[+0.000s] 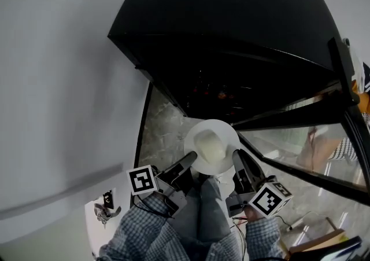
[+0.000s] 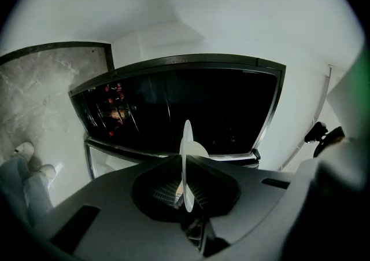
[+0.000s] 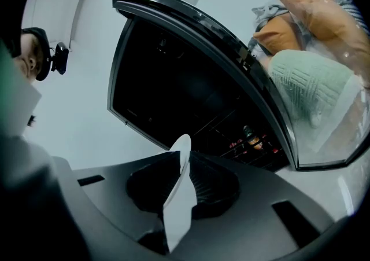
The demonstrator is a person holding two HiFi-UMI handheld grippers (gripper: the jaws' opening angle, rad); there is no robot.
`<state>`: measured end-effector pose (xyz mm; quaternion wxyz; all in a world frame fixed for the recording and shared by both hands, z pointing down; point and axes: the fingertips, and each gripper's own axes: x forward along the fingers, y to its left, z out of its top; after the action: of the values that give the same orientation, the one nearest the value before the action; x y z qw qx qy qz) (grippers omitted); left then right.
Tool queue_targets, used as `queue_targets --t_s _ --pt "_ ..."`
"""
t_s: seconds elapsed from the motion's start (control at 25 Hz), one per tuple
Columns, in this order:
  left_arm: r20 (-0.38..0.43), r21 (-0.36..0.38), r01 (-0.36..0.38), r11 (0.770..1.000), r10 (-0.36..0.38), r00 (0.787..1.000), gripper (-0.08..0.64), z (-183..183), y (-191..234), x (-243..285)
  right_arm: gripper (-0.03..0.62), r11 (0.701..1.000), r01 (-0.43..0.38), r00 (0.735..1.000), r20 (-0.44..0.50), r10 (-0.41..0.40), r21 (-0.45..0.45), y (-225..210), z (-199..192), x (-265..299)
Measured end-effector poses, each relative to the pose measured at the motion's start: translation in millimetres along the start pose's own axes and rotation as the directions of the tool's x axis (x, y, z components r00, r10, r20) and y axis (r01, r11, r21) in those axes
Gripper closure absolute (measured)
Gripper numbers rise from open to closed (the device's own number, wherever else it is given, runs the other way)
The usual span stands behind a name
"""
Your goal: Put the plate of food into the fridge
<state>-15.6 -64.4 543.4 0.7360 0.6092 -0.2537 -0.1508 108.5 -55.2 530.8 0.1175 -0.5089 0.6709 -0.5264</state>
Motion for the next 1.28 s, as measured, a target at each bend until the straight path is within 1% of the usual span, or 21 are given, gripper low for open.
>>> queue_targets --t_s 0.28,0.44,0.72,0.92,1.04,1.28 --pt "0.022 0.003 0.014 1.0 -0.014 1.0 0.541 5 22 -1 0.535 1.0 -0.005 1.0 0.004 0.005 -0.009 -15 -12 11" --pt "0.028 0.017 0.006 1.0 -0.006 1.0 0.541 5 29 -3 0.535 1.0 -0.001 1.0 0.006 0.001 -0.014 -19 -14 13" --pt "0.064 -0.012 0.036 0.999 -0.035 0.997 0.541 8 37 -3 0.535 0.998 -0.002 1.0 -0.002 0.002 -0.057 -21 -15 23" --pt "0.071 0.009 0.034 0.999 -0.035 0.997 0.541 11 47 2 0.535 0.997 0.009 1.0 -0.005 -0.009 -0.076 -32 -17 27" --pt "0.073 0.013 0.032 0.999 -0.033 0.997 0.541 14 55 6 0.535 0.995 0.012 1.0 -0.02 -0.014 -0.103 -40 -19 34" --pt "0.084 0.021 0.05 0.999 -0.051 0.995 0.541 18 65 10 0.535 0.989 0.015 0.999 -0.044 -0.022 -0.148 -48 -22 42"
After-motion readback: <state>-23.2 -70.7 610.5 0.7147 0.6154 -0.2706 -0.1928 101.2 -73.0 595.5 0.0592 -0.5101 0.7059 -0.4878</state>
